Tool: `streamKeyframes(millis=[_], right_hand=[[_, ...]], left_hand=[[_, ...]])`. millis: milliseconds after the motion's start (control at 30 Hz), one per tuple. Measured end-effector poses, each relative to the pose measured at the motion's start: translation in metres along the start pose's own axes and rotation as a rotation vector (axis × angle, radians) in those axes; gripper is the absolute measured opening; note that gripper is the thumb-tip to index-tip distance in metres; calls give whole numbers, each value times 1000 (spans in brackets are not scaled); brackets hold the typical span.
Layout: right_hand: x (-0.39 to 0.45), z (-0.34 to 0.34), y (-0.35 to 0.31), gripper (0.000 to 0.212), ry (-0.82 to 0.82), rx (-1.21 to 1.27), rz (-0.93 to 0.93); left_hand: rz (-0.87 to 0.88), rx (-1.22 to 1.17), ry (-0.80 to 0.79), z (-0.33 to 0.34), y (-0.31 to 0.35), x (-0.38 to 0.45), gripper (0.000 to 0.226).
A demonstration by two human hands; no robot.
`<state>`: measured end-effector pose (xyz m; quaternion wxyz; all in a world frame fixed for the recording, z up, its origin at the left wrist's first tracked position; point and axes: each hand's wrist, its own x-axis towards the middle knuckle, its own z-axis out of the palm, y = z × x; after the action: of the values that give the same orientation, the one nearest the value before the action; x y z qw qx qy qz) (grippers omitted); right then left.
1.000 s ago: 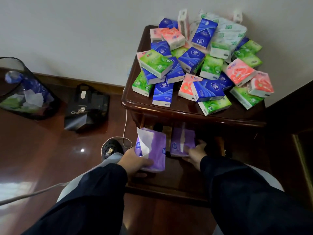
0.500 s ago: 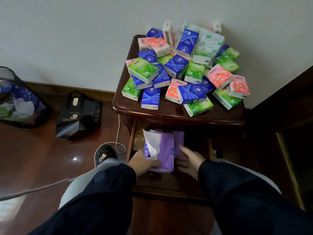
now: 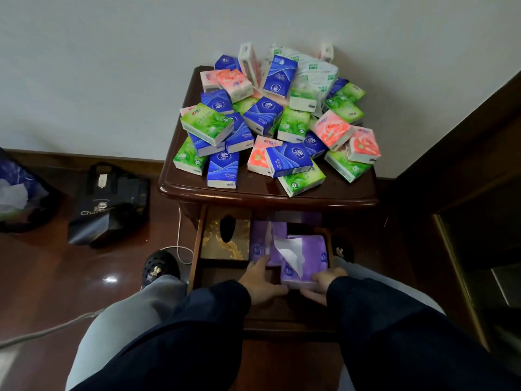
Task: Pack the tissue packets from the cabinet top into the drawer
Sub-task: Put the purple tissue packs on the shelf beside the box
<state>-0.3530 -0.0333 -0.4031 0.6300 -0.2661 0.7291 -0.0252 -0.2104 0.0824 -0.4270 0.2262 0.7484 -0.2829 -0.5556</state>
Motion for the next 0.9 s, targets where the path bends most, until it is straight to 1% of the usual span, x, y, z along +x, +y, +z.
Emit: streamKeyframes(millis=[67,200,300,367,433,500,600,667,700,800,833,867,900], right_hand=[[4,2,0,27,24,-16,4],[16,12,-1,31,46,-5,28],[26,16,2,36,72,76,101],[35,19,7,43,1,71,74],[44,22,10,47,-32,168,82],[48,30,13,46,-5,314,82],[49,42,13,43,97,518,51],[48,45,12,45,130,575,29],[46,45,10,43,134,592,30],[43,44,10,18,57,571,98],[41,45,10,19,7,548,131],[41,46,11,28,-46,535,163],[40,46,13,44,-95,541,196]], left_hand=[[-26,158,5,-2,-4,7,97],[-54,218,-48,-4,-11,21,88],[-33,198,-69,-2,-15,30,88],[-34,184,-77,-2,-16,35,88],[-27,163,-96,-1,-18,39,87],[-20,137,-99,0,-21,41,88],[-44,25,-72,2,-26,42,88],[-52,-38,-71,2,-29,40,87],[-53,-54,-70,2,-31,38,87],[-34,-82,-66,0,-34,33,87],[-25,-87,-69,0,-34,31,87],[-17,-98,-76,-1,-33,30,87],[-13,-116,-86,-2,-32,28,86]])
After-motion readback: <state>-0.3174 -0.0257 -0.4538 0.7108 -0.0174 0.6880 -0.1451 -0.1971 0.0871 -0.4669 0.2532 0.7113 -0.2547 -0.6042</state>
